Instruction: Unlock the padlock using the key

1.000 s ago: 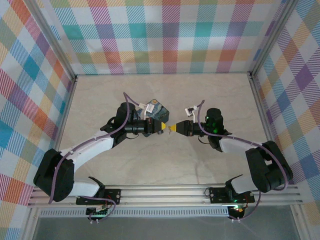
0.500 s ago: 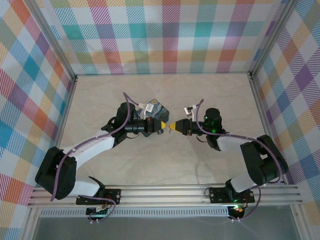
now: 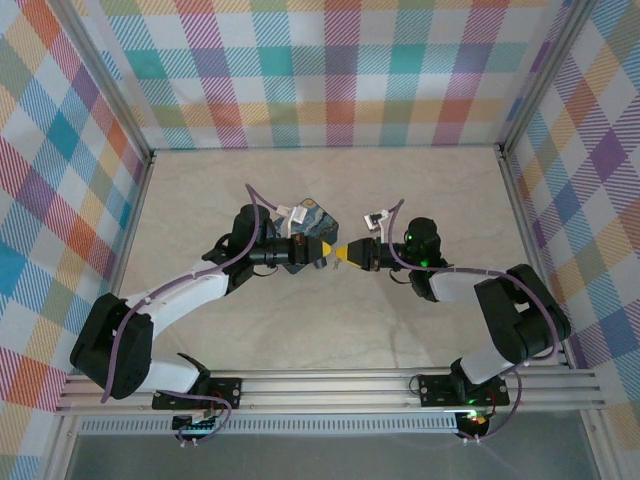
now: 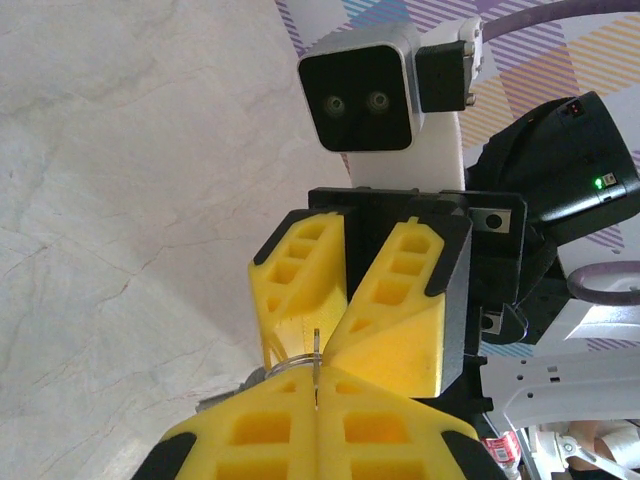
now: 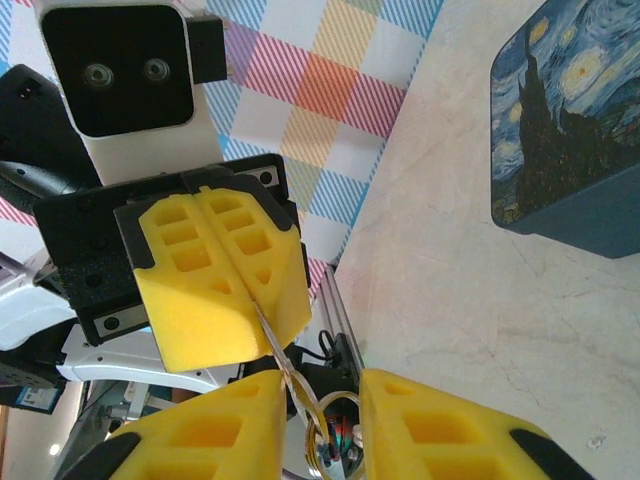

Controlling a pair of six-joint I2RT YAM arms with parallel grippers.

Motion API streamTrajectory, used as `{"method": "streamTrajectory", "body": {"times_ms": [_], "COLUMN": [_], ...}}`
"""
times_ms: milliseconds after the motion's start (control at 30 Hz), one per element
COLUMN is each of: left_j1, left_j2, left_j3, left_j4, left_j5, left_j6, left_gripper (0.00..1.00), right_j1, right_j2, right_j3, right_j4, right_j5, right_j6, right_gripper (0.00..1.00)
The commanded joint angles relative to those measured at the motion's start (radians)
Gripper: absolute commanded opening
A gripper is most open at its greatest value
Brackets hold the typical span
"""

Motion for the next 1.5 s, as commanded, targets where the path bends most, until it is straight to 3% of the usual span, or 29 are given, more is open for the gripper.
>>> {"method": "streamTrajectory", "body": {"times_ms": [0,233,533,667,733,800,867,967,1233,1467], "left_j1": [0.016,0.016,0.017,0.019,0.028,0.036,0.039,0.040,0.003,-0.179], "left_j2": [-0.003,-0.010,-0.003,0.004,0.009,0.007,-0.005,-0.029,-0.050,0.095], "left_j3": [-0.010,-0.013,-0.024,-0.022,-0.014,-0.002,0.014,0.029,-0.017,0.023], "left_j4": [0.035,0.037,0.031,0.002,-0.029,-0.074,-0.144,-0.218,-0.282,-0.285], "left_j5": [0.018,0.033,0.037,0.006,-0.021,-0.050,-0.102,-0.175,-0.451,-0.801], "left_j6": [-0.006,-0.004,0.001,0.006,0.009,0.022,0.048,0.068,-0.004,-0.138], "left_gripper": [0.00,0.00,0.00,0.00,0.10,0.32,0.51,0.66,0.71,0.74], "right_j1": [0.008,0.009,0.019,0.025,0.026,0.025,0.024,0.024,0.022,0.021], "right_j2": [-0.033,-0.050,-0.074,-0.098,-0.119,-0.153,-0.190,-0.251,-0.334,-0.286], "right_j3": [0.027,0.021,0.016,0.015,0.013,0.015,0.022,0.029,0.062,0.194], "right_j4": [-0.015,-0.022,-0.013,-0.063,-0.130,-0.236,-0.372,-0.540,-0.783,-1.024], "right_j5": [-0.023,-0.019,-0.035,-0.031,-0.015,0.009,0.047,0.129,0.297,0.476], "right_j6": [-0.029,-0.037,-0.058,-0.091,-0.130,-0.196,-0.266,-0.351,-0.456,-0.518], "right_gripper": [0.22,0.17,0.00,0.00,0.00,0.00,0.00,0.00,0.00,0.00]}}
